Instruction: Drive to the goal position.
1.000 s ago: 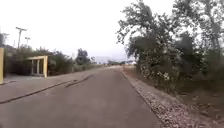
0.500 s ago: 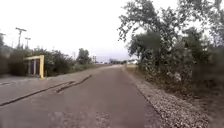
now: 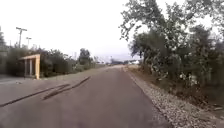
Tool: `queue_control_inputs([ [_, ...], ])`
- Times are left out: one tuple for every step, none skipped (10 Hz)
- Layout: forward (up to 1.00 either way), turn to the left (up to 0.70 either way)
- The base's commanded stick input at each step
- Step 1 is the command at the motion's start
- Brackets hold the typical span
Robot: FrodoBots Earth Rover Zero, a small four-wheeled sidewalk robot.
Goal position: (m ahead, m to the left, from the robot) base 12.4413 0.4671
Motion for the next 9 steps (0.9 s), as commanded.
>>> queue_control_inputs([
  [1.00,0.00],
  [1.00,0.00],
  [1.00,0.00],
  [1.00,0.00],
  [1.00,0.00],
  [1.00,0.00],
  [1.00,0.00],
  [1.00,0.00],
  [1.00,0.00],
])
